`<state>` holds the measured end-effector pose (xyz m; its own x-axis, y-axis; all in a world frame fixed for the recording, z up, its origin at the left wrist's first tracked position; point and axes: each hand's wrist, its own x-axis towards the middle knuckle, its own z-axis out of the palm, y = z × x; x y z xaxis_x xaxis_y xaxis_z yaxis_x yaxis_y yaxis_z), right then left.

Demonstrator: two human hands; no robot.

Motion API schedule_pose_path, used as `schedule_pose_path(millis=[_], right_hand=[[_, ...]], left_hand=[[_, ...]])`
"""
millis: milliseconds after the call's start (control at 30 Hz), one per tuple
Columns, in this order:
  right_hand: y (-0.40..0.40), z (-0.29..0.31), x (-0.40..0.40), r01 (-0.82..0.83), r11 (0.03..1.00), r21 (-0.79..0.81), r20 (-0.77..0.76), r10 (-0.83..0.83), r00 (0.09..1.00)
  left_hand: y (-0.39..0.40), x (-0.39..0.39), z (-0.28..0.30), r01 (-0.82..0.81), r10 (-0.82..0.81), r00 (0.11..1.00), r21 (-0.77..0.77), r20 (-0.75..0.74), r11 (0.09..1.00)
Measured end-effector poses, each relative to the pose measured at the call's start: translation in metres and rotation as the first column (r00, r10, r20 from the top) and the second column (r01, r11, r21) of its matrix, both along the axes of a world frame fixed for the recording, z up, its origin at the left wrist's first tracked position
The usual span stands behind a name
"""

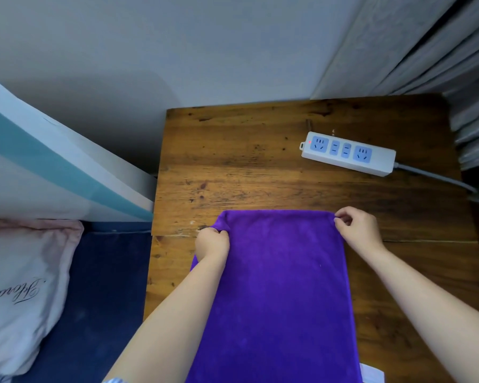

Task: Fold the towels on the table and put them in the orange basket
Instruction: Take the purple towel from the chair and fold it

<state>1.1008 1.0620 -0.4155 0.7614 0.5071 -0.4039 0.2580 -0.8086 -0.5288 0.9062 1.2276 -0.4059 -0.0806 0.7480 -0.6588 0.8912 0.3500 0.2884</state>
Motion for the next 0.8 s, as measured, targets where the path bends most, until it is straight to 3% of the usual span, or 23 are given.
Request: schedule_pose_path(millis=[300,400,567,800], right_hand=[[-0.004,0.002,0.004,0.052,0.998,0.023,-0.030,-0.051,0.998],[-0.003,0.001,0.004,0.063,0.998,0.023,-0.045,-0.062,0.997],[-0.003,0.001,0.006,0.075,0.997,0.006,-0.050,-0.074,0.996],[-0.006,-0.003,0.008,0.072,0.997,-0.009,-0.059,-0.072,0.996]], left_hand=[[0.006,-0.024,0.011,-0.173,0.119,0.965,0.224,0.235,0.959],[0.023,-0.029,0.004,-0.366,0.303,0.893,0.149,0.332,0.919],[0.043,-0.028,-0.003,-0.619,0.596,0.685,-0.097,0.418,0.779],[0.057,-0.022,-0.003,-0.734,0.688,0.581,-0.084,0.435,0.674]])
